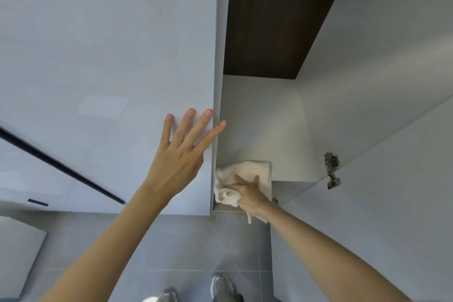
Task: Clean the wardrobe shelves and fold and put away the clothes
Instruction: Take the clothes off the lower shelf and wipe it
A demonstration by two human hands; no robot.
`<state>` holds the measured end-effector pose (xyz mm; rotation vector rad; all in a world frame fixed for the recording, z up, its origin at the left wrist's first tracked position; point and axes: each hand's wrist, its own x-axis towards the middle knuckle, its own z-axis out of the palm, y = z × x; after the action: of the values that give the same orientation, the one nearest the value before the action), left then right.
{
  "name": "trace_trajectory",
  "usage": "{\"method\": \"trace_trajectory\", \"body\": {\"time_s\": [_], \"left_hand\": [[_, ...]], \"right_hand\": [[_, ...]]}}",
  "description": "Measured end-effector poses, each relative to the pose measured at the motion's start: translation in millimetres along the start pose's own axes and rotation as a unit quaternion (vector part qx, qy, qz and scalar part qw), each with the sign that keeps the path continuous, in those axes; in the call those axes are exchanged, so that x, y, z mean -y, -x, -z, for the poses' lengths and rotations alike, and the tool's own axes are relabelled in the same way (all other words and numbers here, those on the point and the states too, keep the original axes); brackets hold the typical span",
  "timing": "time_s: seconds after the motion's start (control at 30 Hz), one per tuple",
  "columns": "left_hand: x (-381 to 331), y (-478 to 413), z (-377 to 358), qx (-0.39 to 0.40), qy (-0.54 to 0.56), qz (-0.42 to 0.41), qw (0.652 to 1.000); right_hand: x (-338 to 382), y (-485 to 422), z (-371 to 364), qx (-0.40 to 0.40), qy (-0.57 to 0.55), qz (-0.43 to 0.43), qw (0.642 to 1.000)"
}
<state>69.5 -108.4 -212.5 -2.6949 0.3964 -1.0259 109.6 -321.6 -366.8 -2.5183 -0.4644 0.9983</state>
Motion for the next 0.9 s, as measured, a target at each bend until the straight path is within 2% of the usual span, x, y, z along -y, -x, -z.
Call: {"method": "trace_trajectory", "body": {"time_s": [0.07, 0.1, 0.17, 0.23, 0.33, 0.47, 0.53, 0.67, 0.8, 0.9], "left_hand": [[1.0, -2.1, 2.3, 0.009, 0.014, -0.005, 1.0], [1.8, -2.7, 3.1, 0.012, 0.022, -0.009, 1.0], [4.9, -3.3, 4.3, 0.016, 0.036, -0.023, 0.999], [9.5, -2.1, 5.9, 0.021, 0.055, -0.042, 0.997], [17.4, -0.2, 12.9, 0.039, 0.111, -0.07, 0.991], [31.6, 5.1, 30.2, 0.053, 0.18, -0.133, 0.973], [35.6, 10.7, 40.7, 0.064, 0.214, -0.166, 0.96], [30.6, 20.9, 62.5, 0.088, 0.254, -0.232, 0.935], [-0.9, 32.6, 90.2, 0.126, 0.335, -0.269, 0.894], [-35.2, 48.9, 114.3, 0.164, 0.394, -0.318, 0.847]], "right_hand": [[-0.2, 33.3, 22.9, 0.016, -0.044, 0.004, 0.999], [-0.1, 48.2, 33.7, -0.003, -0.08, -0.002, 0.997], [4.9, 74.7, 55.5, -0.084, -0.079, -0.003, 0.993], [17.8, 100.7, 73.4, -0.162, -0.011, 0.013, 0.987], [54.2, 150.6, 81.3, -0.272, -0.03, 0.004, 0.962], [104.1, 199.4, 39.3, -0.386, -0.017, -0.079, 0.919], [117.6, 210.4, 1.1, -0.39, -0.023, -0.126, 0.912], [127.1, 233.4, -66.0, -0.304, -0.046, -0.307, 0.9], [131.8, 285.3, -106.2, -0.34, -0.077, -0.383, 0.855], [133.4, 335.9, -131.8, -0.375, -0.113, -0.416, 0.821]]}}
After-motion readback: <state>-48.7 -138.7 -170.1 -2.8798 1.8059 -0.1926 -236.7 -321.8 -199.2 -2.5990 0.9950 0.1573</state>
